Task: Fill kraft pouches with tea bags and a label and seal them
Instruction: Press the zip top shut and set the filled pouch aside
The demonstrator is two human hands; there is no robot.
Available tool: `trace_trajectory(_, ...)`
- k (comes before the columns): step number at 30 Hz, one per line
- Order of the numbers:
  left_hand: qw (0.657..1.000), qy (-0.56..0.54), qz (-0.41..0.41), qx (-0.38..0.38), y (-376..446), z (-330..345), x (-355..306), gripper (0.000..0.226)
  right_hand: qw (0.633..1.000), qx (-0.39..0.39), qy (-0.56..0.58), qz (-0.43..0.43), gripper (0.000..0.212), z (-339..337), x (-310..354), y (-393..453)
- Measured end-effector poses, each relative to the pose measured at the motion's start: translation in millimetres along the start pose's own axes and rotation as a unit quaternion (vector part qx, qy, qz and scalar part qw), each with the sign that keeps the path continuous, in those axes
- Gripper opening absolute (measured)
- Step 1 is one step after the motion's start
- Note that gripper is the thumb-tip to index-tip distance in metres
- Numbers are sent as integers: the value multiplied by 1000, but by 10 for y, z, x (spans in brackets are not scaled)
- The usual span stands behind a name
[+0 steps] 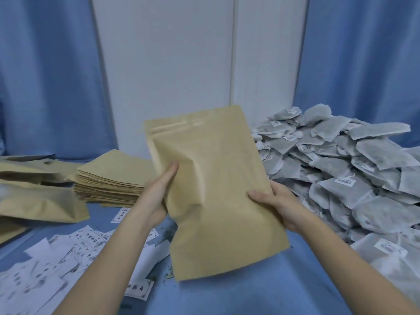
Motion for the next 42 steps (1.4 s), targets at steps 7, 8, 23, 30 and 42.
trace_trajectory(7,975,-199,-16,93,-302,-310,12,69,975,-19,223,-2,41,423,-101,197)
trace_trajectory(8,974,-211,2,80,-372,-390,27,62,970,-13,245,-1,40,558,-115,264)
trace_trajectory(23,944,-244,141,-173,-736,-1930,-1078,38,949,130,245,146,61,4014,455,2824)
trace_trajectory(30,960,-195,50,-193,-234,-1995,-656,40,993,24,65,100,27,3231,-99,2947)
trace_trajectory(42,941,-236,-23,-243,176,-2149,6,65,689,-33,-724,-12,57,2113,-820,2908)
Point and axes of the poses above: each hand's wrist, its own y-axis towards the middle knuckle, its own z-axis out of the palm, x = y × z, the point moved 3 cm from there along y, towards the middle knuckle, and after that the axes turned 12 degrees about x, right-handed, at the moved point
